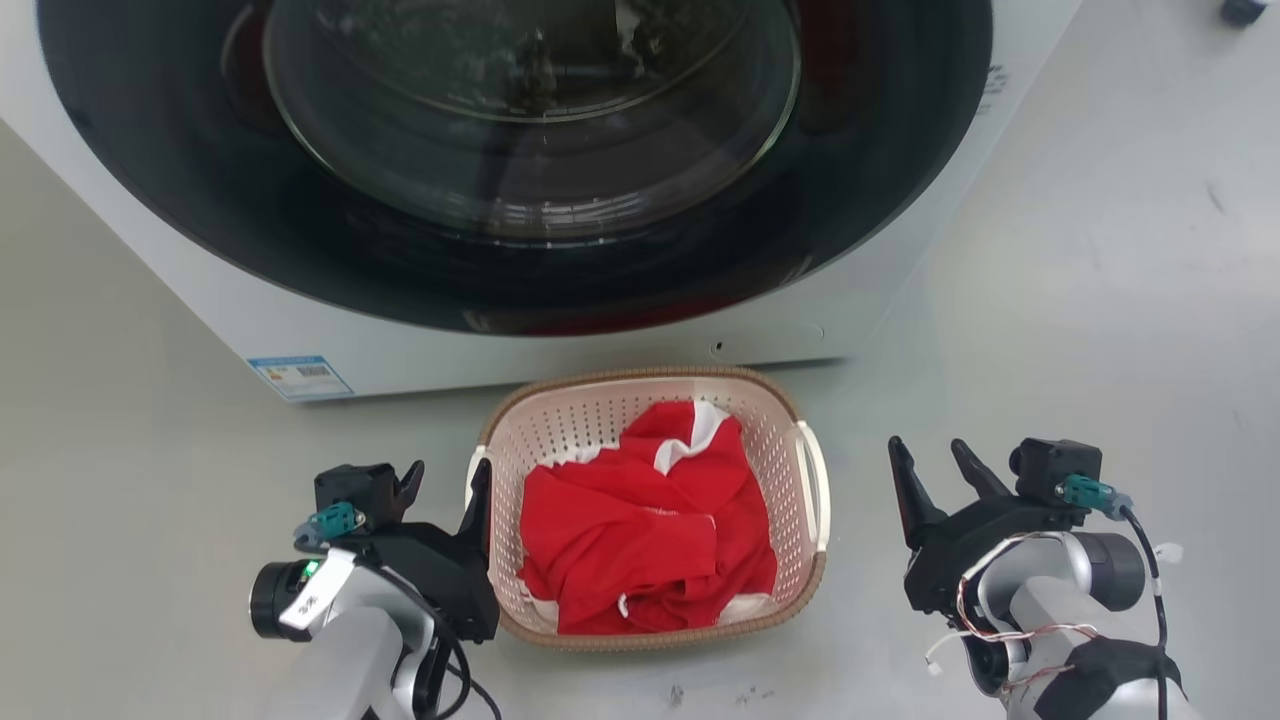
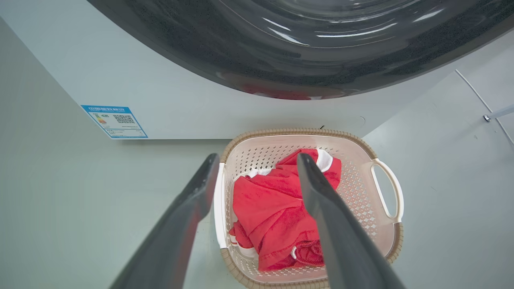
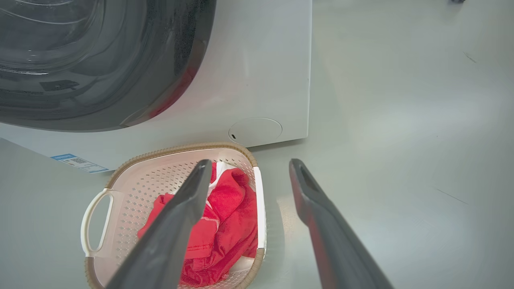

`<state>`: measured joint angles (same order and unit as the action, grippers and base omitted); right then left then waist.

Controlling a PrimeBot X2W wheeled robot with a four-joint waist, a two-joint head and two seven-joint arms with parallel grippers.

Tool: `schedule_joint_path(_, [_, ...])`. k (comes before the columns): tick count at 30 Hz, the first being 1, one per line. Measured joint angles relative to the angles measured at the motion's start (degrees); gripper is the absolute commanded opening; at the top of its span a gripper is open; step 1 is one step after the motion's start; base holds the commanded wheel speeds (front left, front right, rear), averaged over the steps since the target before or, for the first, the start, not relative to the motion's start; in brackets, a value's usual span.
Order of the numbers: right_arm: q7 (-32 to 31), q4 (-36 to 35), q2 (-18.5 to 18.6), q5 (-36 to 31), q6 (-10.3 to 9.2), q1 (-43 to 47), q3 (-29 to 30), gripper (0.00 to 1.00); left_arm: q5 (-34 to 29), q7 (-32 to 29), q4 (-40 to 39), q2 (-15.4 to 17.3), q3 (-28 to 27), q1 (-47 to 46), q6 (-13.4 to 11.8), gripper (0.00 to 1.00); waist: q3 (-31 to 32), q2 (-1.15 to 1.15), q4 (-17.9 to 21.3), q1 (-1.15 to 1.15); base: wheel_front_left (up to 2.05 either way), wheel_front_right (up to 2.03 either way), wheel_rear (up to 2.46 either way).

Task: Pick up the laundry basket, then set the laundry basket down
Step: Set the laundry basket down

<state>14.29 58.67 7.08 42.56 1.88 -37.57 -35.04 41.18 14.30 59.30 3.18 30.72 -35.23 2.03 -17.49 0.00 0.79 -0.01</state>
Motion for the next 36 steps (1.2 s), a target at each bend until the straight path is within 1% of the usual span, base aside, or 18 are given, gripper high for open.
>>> schedule_joint_path(7, [0.0, -7.4, 2.6, -3.4, -3.02, 4.2, 1.7, 1.00, -3.1, 0.0, -8.3, 2.3, -1.2, 5.1, -2.9, 1.00, 5.2, 0.00, 0.1, 0.00, 0.00, 0.00, 0.00])
schedule_joint_path(8, [0.0, -10.0, 3.4, -4.2, -4.00, 5.4, 2.3, 1.00, -4.0, 0.0, -10.9, 2.8, -1.5, 6.7, -3.9, 1.00, 6.5, 0.00, 0.1, 0.00, 0.00, 0.00, 0.00])
schedule_joint_path(9, [0.0, -11.2, 3.9, -4.8, -4.50, 5.9, 2.5, 1.00, -4.4, 0.0, -12.4, 3.1, -1.8, 7.5, -4.3, 1.00, 7.0, 0.00, 0.1, 0.00, 0.00, 0.00, 0.00])
schedule_joint_path(13, [0.0, -16.8, 5.7, -7.2, -5.92, 8.5, 3.8, 1.00, -6.6, 0.0, -18.9, 4.2, -2.7, 10.4, -5.9, 1.00, 9.2, 0.00, 0.2, 0.00, 0.00, 0.00, 0.00])
schedule_joint_path(21, [0.0, -28.1, 7.3, -10.8, -7.26, 14.4, 5.9, 1.00, -10.5, 0.0, -32.0, 6.4, -4.8, 17.2, -7.6, 1.00, 12.4, 0.00, 0.1, 0.00, 0.00, 0.00, 0.00])
schedule_joint_path(25, [0.0, -32.5, 8.1, -12.0, -8.02, 18.2, 7.1, 1.00, -12.6, 0.0, -37.2, 6.6, -5.4, 20.6, -8.2, 1.00, 13.7, 0.00, 0.0, 0.01, 0.00, 0.00, 0.00])
schedule_joint_path(27, [0.0, -34.3, 8.4, -12.9, -8.28, 20.3, 7.7, 1.00, -13.2, 0.0, -39.2, 6.9, -6.0, 22.4, -8.6, 1.00, 14.3, -0.01, -0.1, 0.01, 0.00, 0.00, 0.00])
schedule_joint_path(30, [0.0, -37.0, 8.5, -13.7, -8.51, 23.2, 8.8, 1.00, -13.6, 0.0, -41.6, 7.6, -7.2, 25.4, -8.7, 1.00, 15.4, -0.01, -0.2, 0.01, 0.00, 0.00, 0.00])
schedule_joint_path(36, [0.0, -41.5, 9.0, -14.9, -8.94, 28.3, 11.0, 1.00, -14.8, 0.0, -45.4, 7.7, -8.8, 30.5, -9.1, 1.00, 17.3, 0.00, -0.4, 0.01, 0.00, 0.00, 0.00])
